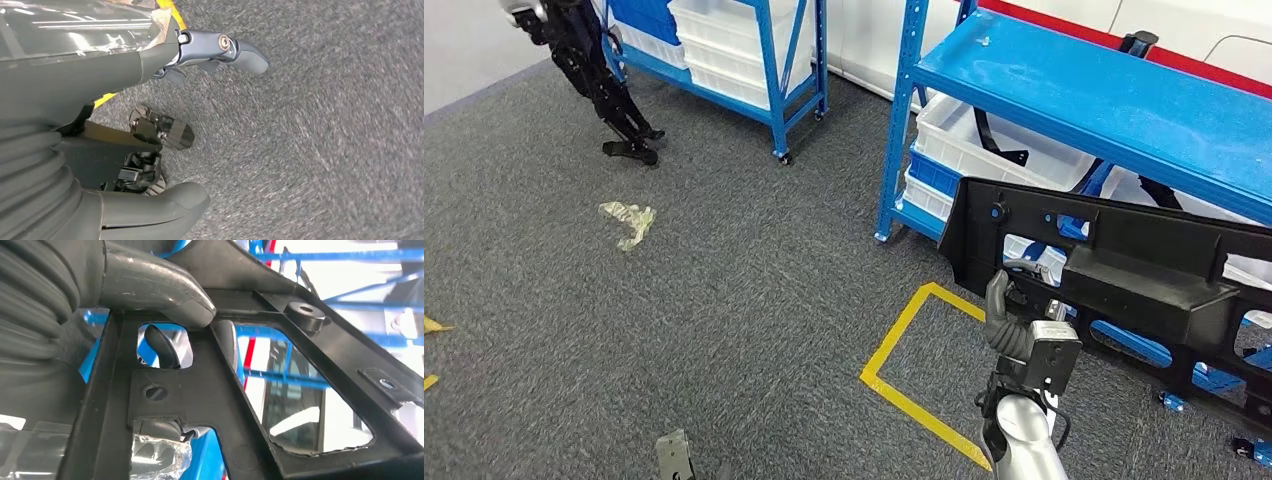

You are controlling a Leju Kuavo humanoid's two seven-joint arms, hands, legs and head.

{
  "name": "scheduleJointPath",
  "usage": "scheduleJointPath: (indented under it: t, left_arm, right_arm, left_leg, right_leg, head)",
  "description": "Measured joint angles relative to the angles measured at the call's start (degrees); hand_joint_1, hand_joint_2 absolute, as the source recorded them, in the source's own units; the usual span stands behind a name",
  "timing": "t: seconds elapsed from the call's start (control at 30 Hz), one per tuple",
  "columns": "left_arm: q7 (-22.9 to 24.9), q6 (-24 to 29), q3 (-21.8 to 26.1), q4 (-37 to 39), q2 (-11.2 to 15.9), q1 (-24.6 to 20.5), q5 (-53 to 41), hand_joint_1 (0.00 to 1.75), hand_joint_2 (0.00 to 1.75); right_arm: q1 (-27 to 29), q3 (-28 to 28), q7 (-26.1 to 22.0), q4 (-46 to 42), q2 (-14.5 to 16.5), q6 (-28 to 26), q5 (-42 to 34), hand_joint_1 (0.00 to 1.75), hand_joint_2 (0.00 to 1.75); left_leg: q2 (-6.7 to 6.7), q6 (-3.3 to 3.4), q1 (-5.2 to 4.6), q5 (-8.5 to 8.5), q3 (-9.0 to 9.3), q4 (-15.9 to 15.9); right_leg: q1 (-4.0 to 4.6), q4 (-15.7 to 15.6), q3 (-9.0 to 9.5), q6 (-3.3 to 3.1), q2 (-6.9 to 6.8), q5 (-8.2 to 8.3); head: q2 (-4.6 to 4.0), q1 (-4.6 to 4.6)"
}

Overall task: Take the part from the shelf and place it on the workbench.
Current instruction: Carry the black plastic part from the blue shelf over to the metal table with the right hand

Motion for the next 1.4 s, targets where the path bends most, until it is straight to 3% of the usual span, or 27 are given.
scheduleJointPath:
  t: [0.07, 0.1, 0.13, 0.17, 0.23, 0.3, 0.4, 0.43, 0.5, 0.57, 0.6, 0.63, 0.67, 0.7, 0.8, 0.87, 0.93, 1.0, 1.1, 1.17, 1.2, 1.23, 1.3, 1.37, 1.4]
  left_arm:
    - [0.0, -0.1, 0.0, 0.0, -0.1, 0.0, 0.3, 0.0, 1.75]
    - [0.0, -0.1, 0.0, 0.0, -0.2, 0.0, 0.5, 0.0, 1.75]
    - [0.0, 0.0, 0.0, 0.0, -0.2, 0.0, 0.9, 0.0, 1.75]
    - [0.0, 0.0, -0.1, 0.0, -0.3, 0.0, 1.4, 0.0, 1.75]
    - [0.0, 0.3, -0.5, 0.0, -0.3, -0.1, 3.2, 0.0, 1.75]
    - [0.1, 0.8, -1.5, 0.0, -0.4, -0.2, 5.8, 0.0, 1.75]
    - [0.1, 1.4, -3.2, 0.0, -0.3, -0.2, 8.7, 0.0, 1.75]
    - [0.1, 1.5, -3.9, 0.0, -0.2, -0.2, 9.6, 0.0, 1.75]
    - [0.4, 1.7, -5.8, 0.0, 0.0, -0.3, 11.3, 0.0, 1.75]
    - [0.8, 1.6, -7.7, 0.0, 0.3, -0.4, 12.4, 0.0, 1.75]
    - [1.0, 1.5, -8.4, 0.0, 0.4, -0.5, 12.7, 0.0, 1.75]
    - [1.3, 1.4, -9.0, 0.0, 0.4, -0.5, 13.0, 0.0, 1.75]
    - [1.5, 1.4, -9.6, 0.0, 0.5, -0.5, 13.3, 0.0, 1.75]
    - [1.7, 1.4, -10.0, 0.0, 0.5, -0.6, 13.5, 0.0, 1.75]
    - [2.1, 1.5, -11.1, 0.0, 0.5, -0.8, 13.8, 0.0, 1.75]
    - [2.2, 1.6, -11.7, 0.0, 0.5, -0.9, 13.8, 0.0, 1.75]
    - [2.3, 1.7, -12.0, 0.0, 0.5, -1.0, 13.9, 0.0, 1.75]
    - [2.5, 1.8, -12.5, -0.1, 0.5, -1.1, 14.5, 0.0, 1.75]
    - [3.2, 2.6, -14.1, -0.3, 0.6, -1.2, 17.2, 0.0, 1.75]
    - [3.7, 3.4, -15.8, -0.3, 0.9, -1.3, 20.3, 0.0, 1.75]
    - [3.9, 3.7, -16.9, -0.3, 1.0, -1.3, 22.1, 0.0, 1.75]
    - [4.0, 4.1, -18.0, -0.3, 1.2, -1.4, 23.7, 0.0, 1.75]
    - [4.4, 4.7, -20.7, -0.3, 1.4, -1.6, 26.9, 0.0, 1.75]
    - [5.1, 5.3, -23.7, -0.3, 1.8, -1.8, 29.7, 0.0, 1.75]
    - [5.6, 5.6, -25.1, -0.3, 2.0, -1.9, 31.0, 0.0, 1.75]
  right_arm:
    - [0.0, 0.2, 0.0, 0.4, -0.2, 0.0, -0.5, 1.75, 1.75]
    - [0.0, 0.4, 0.0, 0.6, -0.3, 0.0, -0.8, 1.75, 1.75]
    - [-0.1, 0.6, 0.0, 0.8, -0.3, 0.0, -1.1, 1.75, 1.75]
    - [-0.3, 0.8, 0.0, 1.1, -0.4, 0.0, -1.3, 1.75, 1.75]
    - [-1.0, 1.5, -0.2, 1.7, -0.4, 0.1, -1.9, 1.75, 1.75]
    - [-1.9, 2.3, -0.5, 2.7, -0.4, 0.1, -2.5, 1.75, 1.75]
    - [-2.7, 3.3, -1.0, 3.9, -0.4, 0.1, -3.4, 1.75, 1.75]
    - [-3.0, 3.6, -1.1, 4.3, -0.4, 0.0, -3.8, 1.75, 1.75]
    - [-3.8, 4.5, -1.3, 4.8, -0.4, -0.1, -4.5, 1.75, 1.75]
    - [-4.4, 5.3, -1.3, 5.3, -0.3, -0.3, -4.9, 1.75, 1.75]
    - [-4.5, 5.7, -1.4, 5.6, -0.3, -0.3, -5.0, 1.75, 1.75]
    - [-4.7, 6.0, -1.4, 5.9, -0.3, -0.2, -5.1, 1.75, 1.75]
    - [-4.9, 6.4, -1.4, 6.2, -0.2, -0.1, -5.1, 1.75, 1.75]
    - [-5.3, 6.7, -1.4, 6.6, -0.1, 0.0, -5.2, 1.75, 1.75]
    - [-6.8, 7.8, -1.4, 7.6, 0.4, 0.4, -5.3, 1.75, 1.75]
    - [-7.5, 8.2, -1.4, 8.0, 0.6, 0.6, -5.3, 1.75, 1.75]
    - [-7.9, 8.6, -1.4, 8.5, 0.8, 0.7, -5.3, 1.75, 1.75]
    - [-8.3, 8.8, -1.4, 9.0, 0.9, 1.0, -5.3, 1.75, 1.75]
    - [-9.1, 9.3, -1.6, 10.4, 1.0, 2.0, -5.8, 1.75, 1.75]
    - [-9.7, 9.7, -2.2, 11.8, 0.9, 2.6, -6.6, 1.75, 1.75]
    - [-10.1, 10.0, -2.6, 12.5, 0.9, 2.8, -7.0, 1.75, 1.75]
    - [-10.6, 10.2, -3.0, 13.2, 0.9, 3.0, -7.3, 1.75, 1.75]
    - [-11.5, 10.7, -3.8, 14.4, 0.9, 3.1, -7.9, 1.75, 1.75]
    - [-12.0, 11.2, -4.3, 15.3, 1.0, 3.1, -8.5, 1.75, 1.75]
    - [-12.1, 11.3, -4.5, 15.6, 0.9, 2.9, -8.7, 1.75, 1.75]
  left_leg:
    - [-1.02, 0.13, -0.06, 0.05, -0.12, 0.0]
    - [-1.66, 0.16, -0.09, 0.08, -0.15, 0.0]
    - [-2.33, 0.16, -0.1, 0.1, -0.14, 0.1]
    - [-2.97, 0.13, -0.08, 0.12, -0.08, 0.1]
    - [-4.08, -0.13, -0.12, 0.14, -0.02, 0.3]
    - [-4.86, -0.67, -0.3, 0.22, -0.26, 0.4]
    - [-5.58, -1.43, -0.27, 0.52, -0.6, 0.2]
    - [-5.44, -1.65, -0.22, 0.43, -0.68, 0.3]
    - [-3.6, -2.13, -0.24, -1.13, -1.71, 2.6]
    - [-1.19, -2.61, -0.09, -4.74, -4.95, 9.5]
    - [-0.63, -2.83, 0.07, -6.43, -6.95, 13.5]
    - [-0.34, -3.0, 0.23, -7.32, -8.47, 16.5]
    - [-0.13, -3.13, 0.38, -7.14, -8.99, 17.5]
    - [0.17, -3.2, 0.52, -5.84, -8.2, 15.8]
    - [2.84, -3.01, 0.58, -0.97, -2.18, 4.2]
    - [3.59, -2.55, 0.17, -0.44, -0.69, 1.1]
    - [2.34, -1.79, -0.09, -0.31, -0.84, 0.9]
    - [1.25, -0.88, 0.0, 0.02, -0.76, 0.5]
    - [-0.27, -0.13, 0.1, 0.2, -0.72, 0.4]
    - [-1.6, -0.09, 0.03, 0.2, -0.71, 0.4]
    - [-2.28, -0.1, 0.02, 0.21, -0.67, 0.5]
    - [-2.91, -0.13, 0.04, 0.22, -0.6, 0.5]
    - [-4.0, -0.38, 0.0, 0.23, -0.55, 0.6]
    - [-4.73, -0.88, -0.12, 0.32, -0.74, 0.7]
    - [-5.0, -1.18, -0.14, 0.43, -0.85, 0.6]
  right_leg:
    - [0.05, 6.4, -3.18, 0.05, 0.63, -2.23]
    - [0.08, 8.4, -4.24, 0.28, 0.78, -2.64]
    - [0.09, 8.5, -4.38, 0.64, 0.87, -2.24]
    - [0.04, 6.1, -3.34, 1.1, 0.97, -0.93]
    - [-0.15, -2.4, 0.67, 1.73, 2.11, 2.48]
    - [-0.17, -7.6, 3.18, 1.3, 3.12, 4.24]
    - [0.15, -8.0, 3.35, 0.11, 2.65, 4.47]
    - [-0.03, -8.0, 3.4, -0.24, 2.38, 4.62]
    - [-0.42, -8.3, 3.5, -1.14, 1.74, 4.84]
    - [-0.4, -8.3, 3.54, -1.86, 0.83, 4.79]
    - [-0.31, -8.3, 3.54, -2.01, 0.28, 4.74]
    - [-0.24, -8.3, 3.55, -2.04, -0.32, 4.71]
    - [-0.22, -8.3, 3.57, -2.04, -0.89, 4.68]
    - [-0.25, -8.3, 3.62, -2.02, -1.36, 4.67]
    - [-0.05, -8.2, 3.81, -1.53, -2.43, 4.36]
    - [0.39, -8.2, 3.84, -0.98, -3.15, 4.12]
    - [0.55, -8.3, 3.88, -0.35, -4.04, 3.95]
    - [0.35, -6.5, 3.09, 0.04, -2.96, 2.8]
    - [0.15, 3.9, -1.98, -0.33, 0.29, -1.56]
    - [0.18, 8.8, -4.7, -0.04, 0.81, -2.68]
    - [0.16, 7.9, -4.5, 0.33, 0.92, -1.83]
    - [0.1, 4.9, -3.26, 0.76, 1.1, -0.24]
    - [-0.11, -3.6, 0.53, 1.22, 2.63, 3.17]
    - [-0.07, -7.8, 2.5, 0.77, 3.59, 4.63]
    - [0.15, -7.8, 2.57, 0.37, 3.33, 4.69]
  head:
    - [0.0, 0.01]
    - [0.0, -0.01]
    - [0.0, -0.02]
    - [0.0, -0.02]
    - [0.0, 0.0]
    - [0.0, -0.05]
    - [0.0, -0.11]
    - [0.0, -0.1]
    - [0.0, -0.33]
    - [0.0, -0.63]
    - [0.0, -0.7]
    - [0.0, -0.7]
    - [0.0, -0.7]
    - [0.0, -0.7]
    - [0.0, -0.74]
    - [0.0, -0.65]
    - [0.0, -0.54]
    - [0.0, -0.44]
    - [0.0, -0.22]
    - [0.0, -0.2]
    - [0.0, -0.21]
    - [0.0, -0.2]
    - [0.0, -0.19]
    - [0.0, -0.26]
    - [0.0, -0.28]
